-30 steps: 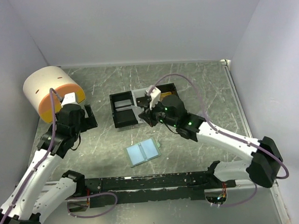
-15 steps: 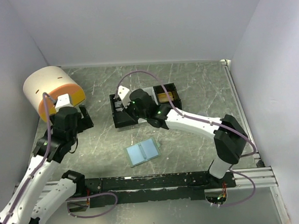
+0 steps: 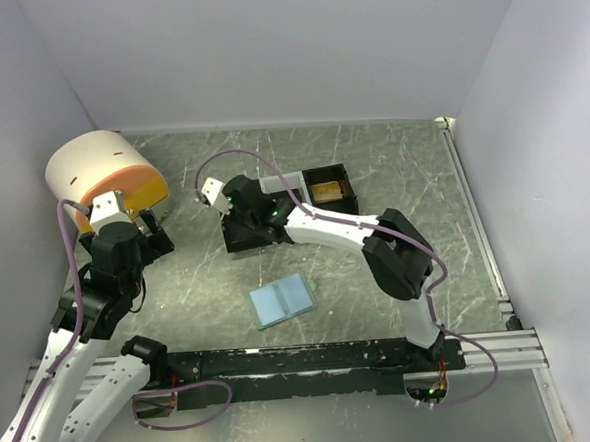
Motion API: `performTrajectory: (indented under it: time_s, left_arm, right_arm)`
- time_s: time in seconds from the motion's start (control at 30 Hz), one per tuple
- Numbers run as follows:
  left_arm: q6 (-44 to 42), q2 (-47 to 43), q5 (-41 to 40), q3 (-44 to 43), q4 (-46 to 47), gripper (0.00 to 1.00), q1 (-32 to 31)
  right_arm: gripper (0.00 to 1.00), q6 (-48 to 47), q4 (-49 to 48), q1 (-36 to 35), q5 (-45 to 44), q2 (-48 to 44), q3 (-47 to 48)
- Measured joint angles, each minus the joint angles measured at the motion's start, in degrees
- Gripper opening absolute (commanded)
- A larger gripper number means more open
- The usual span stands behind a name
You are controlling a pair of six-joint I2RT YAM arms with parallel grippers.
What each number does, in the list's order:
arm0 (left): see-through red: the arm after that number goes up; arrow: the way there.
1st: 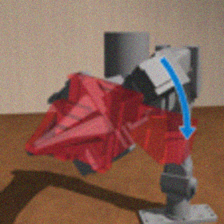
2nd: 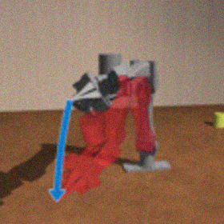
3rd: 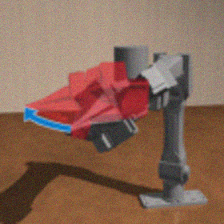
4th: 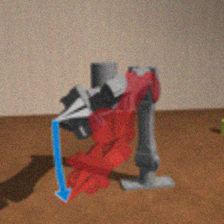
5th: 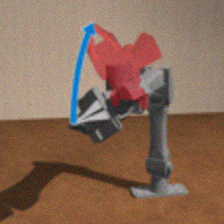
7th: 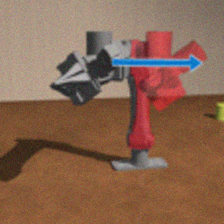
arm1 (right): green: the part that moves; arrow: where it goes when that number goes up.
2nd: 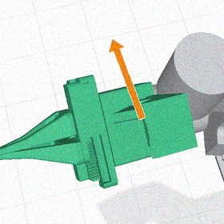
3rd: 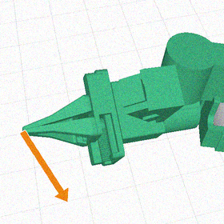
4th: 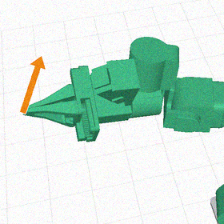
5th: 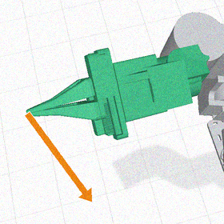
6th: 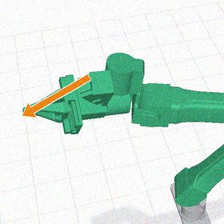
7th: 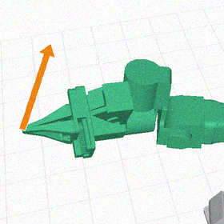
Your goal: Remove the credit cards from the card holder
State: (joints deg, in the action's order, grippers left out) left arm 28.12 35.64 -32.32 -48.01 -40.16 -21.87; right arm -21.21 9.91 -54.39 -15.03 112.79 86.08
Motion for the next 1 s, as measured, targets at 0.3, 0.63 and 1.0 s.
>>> performTrajectory:
  time_s: [0.3,0.63,1.0]
  left_arm:
    - [1.16,-1.03,-2.01,0.0,-0.48,1.0,0.0]
    - [2.99,-6.69,-6.16,0.0,-1.84,1.0,0.02]
    - [3.32,-7.76,-7.08,0.0,-1.9,1.0,0.02]
  right_arm:
    - [0.0,-10.49,-0.35,0.04,-4.61,9.35,5.35]
    - [0.0,-18.25,-3.17,0.59,-8.83,15.74,9.49]
    - [0.04,-23.1,-7.58,1.86,-8.17,17.42,10.43]
